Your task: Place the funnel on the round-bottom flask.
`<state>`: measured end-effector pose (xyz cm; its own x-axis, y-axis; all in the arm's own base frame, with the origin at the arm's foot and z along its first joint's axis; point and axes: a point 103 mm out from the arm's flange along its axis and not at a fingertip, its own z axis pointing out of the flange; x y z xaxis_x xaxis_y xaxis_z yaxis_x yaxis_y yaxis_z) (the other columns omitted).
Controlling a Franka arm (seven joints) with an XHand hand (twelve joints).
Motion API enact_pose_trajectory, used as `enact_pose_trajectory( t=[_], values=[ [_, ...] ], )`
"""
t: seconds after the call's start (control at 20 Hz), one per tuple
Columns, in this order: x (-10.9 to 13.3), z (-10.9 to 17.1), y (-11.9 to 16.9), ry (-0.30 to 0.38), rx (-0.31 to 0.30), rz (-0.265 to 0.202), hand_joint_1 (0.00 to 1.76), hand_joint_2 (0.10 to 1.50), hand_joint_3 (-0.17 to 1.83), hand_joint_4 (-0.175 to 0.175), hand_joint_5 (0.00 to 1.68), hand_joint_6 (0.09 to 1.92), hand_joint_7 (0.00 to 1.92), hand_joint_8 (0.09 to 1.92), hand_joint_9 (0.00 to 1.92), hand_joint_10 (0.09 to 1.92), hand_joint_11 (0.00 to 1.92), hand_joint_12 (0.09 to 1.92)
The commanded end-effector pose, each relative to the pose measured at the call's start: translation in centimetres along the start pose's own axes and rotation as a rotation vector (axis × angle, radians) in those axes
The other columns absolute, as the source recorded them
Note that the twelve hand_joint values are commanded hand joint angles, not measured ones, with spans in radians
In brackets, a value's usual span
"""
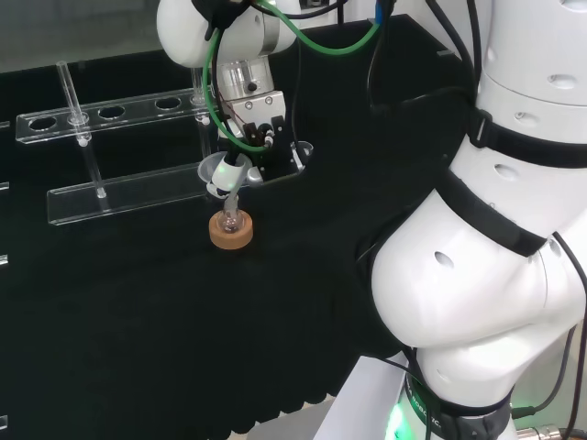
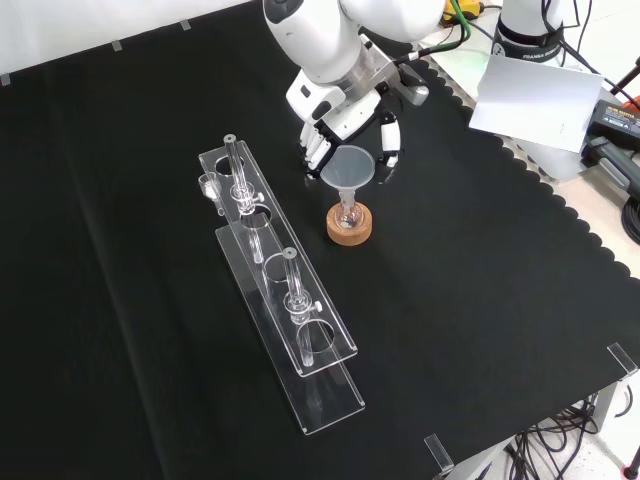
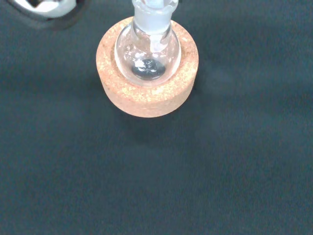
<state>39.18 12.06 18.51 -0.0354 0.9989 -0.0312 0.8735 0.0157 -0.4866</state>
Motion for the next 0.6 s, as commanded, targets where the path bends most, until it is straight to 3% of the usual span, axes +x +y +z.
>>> enact_pose_trajectory(
  t=[0.05,0.35,0.6],
  values=[
    [0.01,0.03,0.01,-0.002,0.032,-0.015,0.68,0.66,0.54,-0.075,0.38,0.38,0.26,0.75,0.61,0.62,0.55,1.31],
    [0.18,0.29,-0.04,-0.013,0.038,-0.050,0.61,0.64,0.45,-0.071,0.26,0.12,0.04,0.70,0.39,0.70,0.41,1.37],
    [0.23,0.13,-0.33,-0.020,0.015,-0.058,0.60,0.63,0.40,-0.065,0.23,0.09,0.00,0.58,0.28,0.74,0.34,1.41]
  ],
)
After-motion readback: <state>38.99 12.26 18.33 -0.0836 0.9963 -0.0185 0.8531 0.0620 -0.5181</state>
